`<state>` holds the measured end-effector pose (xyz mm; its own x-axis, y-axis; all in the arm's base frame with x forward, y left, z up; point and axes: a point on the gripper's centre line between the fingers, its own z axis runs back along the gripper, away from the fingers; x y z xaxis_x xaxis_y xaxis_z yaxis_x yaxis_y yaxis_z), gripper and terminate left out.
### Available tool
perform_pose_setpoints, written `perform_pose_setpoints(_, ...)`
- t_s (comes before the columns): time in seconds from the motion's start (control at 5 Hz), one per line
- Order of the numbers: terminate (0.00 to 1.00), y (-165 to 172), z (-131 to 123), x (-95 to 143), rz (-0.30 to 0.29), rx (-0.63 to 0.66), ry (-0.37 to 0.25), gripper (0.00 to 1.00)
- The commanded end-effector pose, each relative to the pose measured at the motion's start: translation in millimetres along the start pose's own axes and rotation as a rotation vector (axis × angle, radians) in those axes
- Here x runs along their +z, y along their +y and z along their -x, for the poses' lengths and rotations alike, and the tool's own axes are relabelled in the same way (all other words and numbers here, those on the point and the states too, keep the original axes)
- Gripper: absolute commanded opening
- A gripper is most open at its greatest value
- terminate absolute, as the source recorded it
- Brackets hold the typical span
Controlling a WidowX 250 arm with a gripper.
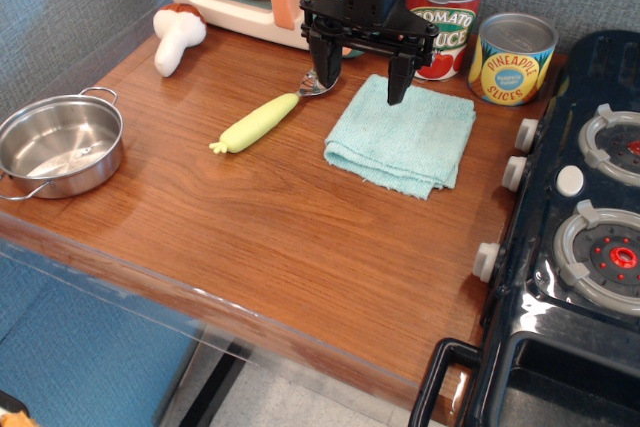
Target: Place the spoon near the front edge of the table, in front of the blue cloth.
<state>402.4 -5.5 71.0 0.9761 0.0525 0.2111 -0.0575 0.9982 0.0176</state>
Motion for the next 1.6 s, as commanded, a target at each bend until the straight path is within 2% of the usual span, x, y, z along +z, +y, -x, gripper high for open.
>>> perform_pose_setpoints(0.0,0.00,0.0,0.0,0.0,0.000,0.000,0.000,1.00)
perform_pose_setpoints(0.2,0.00,19.0,1.5,-1.5,0.002,0.056,0.007,1.00)
perform_pose_setpoints(0.4,0.00,34.6,4.3,-3.9,0.027,0.078,0.013,1.00)
perform_pose_setpoints(0.6,0.00,55.0,6.3,-5.1,0.018,0.043,0.027,1.00)
perform_pose_setpoints(0.8,0.00,73.6,5.8,-11.8,0.018,-0.078,0.068,1.00)
perform_pose_setpoints(1.0,0.00,79.5,5.2,-20.5,0.025,-0.145,0.085,1.00)
perform_pose_setpoints(1.4,0.00,83.3,3.6,-38.7,-0.019,-0.120,0.130,1.00)
